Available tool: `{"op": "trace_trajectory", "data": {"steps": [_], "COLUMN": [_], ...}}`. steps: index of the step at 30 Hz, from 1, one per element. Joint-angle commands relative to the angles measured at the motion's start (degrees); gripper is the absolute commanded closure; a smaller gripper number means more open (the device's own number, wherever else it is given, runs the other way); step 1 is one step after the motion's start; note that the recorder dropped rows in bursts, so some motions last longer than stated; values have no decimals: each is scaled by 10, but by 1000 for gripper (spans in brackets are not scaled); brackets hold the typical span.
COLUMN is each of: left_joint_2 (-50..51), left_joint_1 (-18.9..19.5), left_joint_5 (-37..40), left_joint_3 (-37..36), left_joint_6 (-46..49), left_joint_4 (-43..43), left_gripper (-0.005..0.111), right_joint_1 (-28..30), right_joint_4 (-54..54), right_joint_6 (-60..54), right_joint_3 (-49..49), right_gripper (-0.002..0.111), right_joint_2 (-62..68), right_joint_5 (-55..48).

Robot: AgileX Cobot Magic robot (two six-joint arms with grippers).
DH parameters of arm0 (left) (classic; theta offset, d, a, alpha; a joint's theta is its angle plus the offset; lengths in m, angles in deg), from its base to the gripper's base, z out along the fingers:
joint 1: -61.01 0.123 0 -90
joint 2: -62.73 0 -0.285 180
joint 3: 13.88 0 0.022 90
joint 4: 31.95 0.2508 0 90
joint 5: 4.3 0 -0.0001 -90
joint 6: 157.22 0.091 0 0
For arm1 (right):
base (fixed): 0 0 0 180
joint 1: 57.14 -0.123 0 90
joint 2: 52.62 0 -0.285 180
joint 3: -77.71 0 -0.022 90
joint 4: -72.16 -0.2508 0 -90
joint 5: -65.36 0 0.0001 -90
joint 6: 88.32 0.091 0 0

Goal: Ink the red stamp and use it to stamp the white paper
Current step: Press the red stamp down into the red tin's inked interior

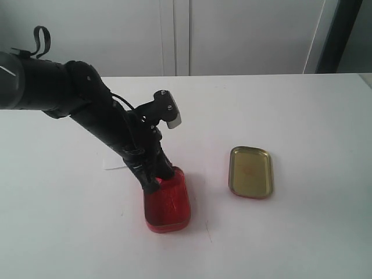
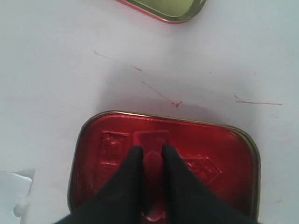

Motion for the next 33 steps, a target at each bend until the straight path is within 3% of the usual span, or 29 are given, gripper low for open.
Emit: {"op": "trace_trajectory", "data": {"steps": [1,4,7,12,33], "left_joint_2": [5,5,5,5,33], "left_joint_1": [-1,-2,-27,-35,-35], "left_joint_5": [8,6,-6,-11,-9], "left_joint_3": [-2,-2,-2,-2,-2], "left_joint_6": [2,2,-43,-78,-91], "left_joint_4": [-9,-7,64,104,124], "left_gripper": [107,107,107,107,107], "right_joint_1": [3,3,3,3,3], "right_joint_4": [0,0,0,0,0], "right_joint_6": [-1,-1,-1,-1,-1], "right_joint_3": [-3,-3,-3,-3,-3], "right_gripper": [108,108,108,108,108], "right_joint_2": [-3,-3,-3,-3,-3], "right_joint_5": [8,8,8,8,8]}}
